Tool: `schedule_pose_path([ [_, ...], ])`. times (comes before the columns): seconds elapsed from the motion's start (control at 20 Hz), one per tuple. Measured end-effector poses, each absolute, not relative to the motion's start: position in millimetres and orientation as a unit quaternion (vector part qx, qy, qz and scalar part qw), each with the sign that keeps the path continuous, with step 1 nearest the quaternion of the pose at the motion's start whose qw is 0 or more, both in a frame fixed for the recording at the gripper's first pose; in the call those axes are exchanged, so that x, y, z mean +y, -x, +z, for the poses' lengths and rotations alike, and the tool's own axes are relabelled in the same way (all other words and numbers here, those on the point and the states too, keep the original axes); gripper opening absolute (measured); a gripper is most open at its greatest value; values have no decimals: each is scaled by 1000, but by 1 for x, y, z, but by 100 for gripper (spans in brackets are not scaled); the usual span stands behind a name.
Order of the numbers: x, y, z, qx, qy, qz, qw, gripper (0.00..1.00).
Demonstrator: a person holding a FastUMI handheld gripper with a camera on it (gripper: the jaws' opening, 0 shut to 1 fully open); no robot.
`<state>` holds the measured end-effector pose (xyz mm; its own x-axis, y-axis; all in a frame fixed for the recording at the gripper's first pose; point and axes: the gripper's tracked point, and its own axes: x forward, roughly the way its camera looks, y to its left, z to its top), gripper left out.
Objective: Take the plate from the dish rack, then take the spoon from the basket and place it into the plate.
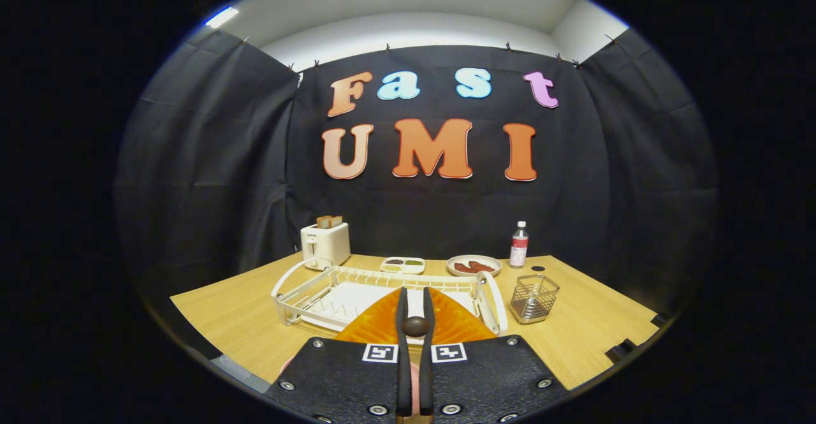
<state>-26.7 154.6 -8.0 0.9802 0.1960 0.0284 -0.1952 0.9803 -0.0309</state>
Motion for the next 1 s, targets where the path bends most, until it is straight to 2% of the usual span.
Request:
schedule_pose_path([
  [0.3,193,30,-54,5,9,138,990,5],
  [0.85,205,34,-94,17,27,151,988,5],
  [1.0,203,32,-105,40,35,144,988,15],
])
